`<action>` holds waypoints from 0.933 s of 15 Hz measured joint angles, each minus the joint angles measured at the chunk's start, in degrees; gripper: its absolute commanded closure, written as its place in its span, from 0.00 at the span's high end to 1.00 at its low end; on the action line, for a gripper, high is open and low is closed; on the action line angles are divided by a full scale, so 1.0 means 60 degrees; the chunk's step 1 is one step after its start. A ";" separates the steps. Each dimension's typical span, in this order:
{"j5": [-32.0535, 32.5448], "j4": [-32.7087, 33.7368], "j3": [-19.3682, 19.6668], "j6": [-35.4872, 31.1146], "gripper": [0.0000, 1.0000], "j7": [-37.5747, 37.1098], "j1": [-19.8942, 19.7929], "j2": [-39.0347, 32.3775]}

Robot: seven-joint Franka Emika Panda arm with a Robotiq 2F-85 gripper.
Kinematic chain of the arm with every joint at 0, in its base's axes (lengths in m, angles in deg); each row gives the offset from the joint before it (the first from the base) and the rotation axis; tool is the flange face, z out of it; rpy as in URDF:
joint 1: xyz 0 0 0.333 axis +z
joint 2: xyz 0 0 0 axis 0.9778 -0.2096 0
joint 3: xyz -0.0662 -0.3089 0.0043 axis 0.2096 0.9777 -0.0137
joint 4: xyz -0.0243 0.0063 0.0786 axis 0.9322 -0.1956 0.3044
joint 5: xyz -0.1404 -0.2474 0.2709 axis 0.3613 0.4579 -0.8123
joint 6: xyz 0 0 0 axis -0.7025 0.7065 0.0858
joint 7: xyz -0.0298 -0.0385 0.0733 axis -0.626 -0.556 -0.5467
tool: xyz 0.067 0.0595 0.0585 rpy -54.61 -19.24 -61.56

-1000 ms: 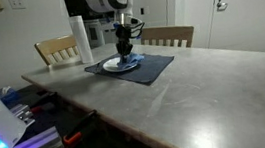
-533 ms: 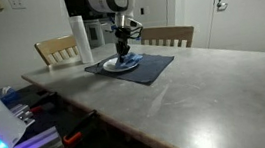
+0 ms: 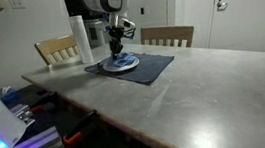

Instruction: Wipe the white plate with the blue towel

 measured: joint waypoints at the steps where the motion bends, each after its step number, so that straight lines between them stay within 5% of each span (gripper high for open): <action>1: -0.0096 -0.0002 -0.0087 0.0040 0.02 0.0295 -0.0018 0.0000; 7: -0.0383 0.0027 -0.0285 0.2175 0.02 0.2136 -0.0488 0.0003; 14: 0.0331 -0.0078 0.0471 0.2473 0.02 0.0939 -0.0431 0.0003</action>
